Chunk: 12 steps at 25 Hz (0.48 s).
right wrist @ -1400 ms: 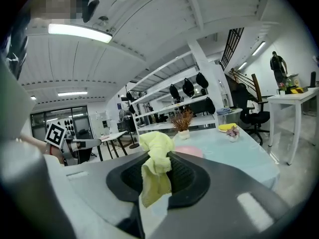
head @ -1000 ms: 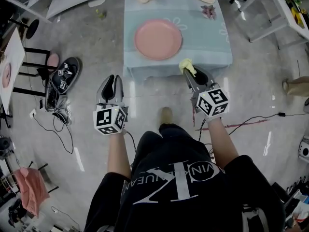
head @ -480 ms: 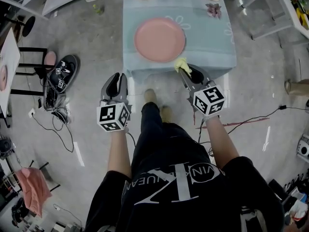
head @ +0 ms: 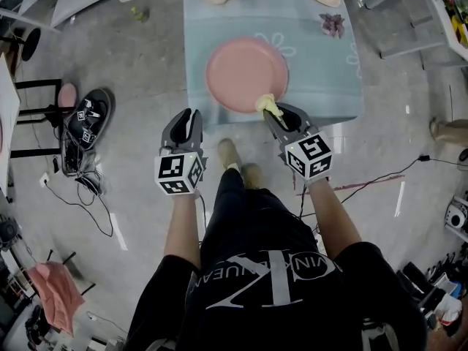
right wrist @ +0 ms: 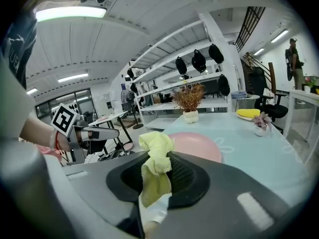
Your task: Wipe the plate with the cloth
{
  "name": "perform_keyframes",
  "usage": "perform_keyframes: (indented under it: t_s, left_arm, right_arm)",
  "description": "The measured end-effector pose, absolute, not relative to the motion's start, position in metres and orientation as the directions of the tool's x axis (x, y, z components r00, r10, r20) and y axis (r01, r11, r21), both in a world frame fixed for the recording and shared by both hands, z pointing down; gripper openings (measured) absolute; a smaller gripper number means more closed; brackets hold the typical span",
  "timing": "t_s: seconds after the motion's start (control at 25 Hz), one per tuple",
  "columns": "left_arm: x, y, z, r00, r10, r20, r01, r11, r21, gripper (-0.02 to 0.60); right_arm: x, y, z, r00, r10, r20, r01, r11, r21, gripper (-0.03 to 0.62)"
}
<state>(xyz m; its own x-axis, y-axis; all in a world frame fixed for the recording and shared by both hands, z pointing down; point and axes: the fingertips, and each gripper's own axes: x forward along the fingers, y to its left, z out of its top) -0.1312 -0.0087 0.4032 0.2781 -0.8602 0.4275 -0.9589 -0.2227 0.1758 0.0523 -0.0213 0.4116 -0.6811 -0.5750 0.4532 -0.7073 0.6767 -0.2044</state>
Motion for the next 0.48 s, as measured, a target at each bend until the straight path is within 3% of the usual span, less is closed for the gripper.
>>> perform_keyframes:
  t_s: [0.48]
  left_arm:
    - [-0.13,-0.057,0.455,0.362,-0.793,0.489,-0.931,-0.28,0.235,0.0]
  right_arm:
    - [0.022,-0.061,0.456,-0.596,-0.517,0.615,-0.703,0.705,-0.089,0.086]
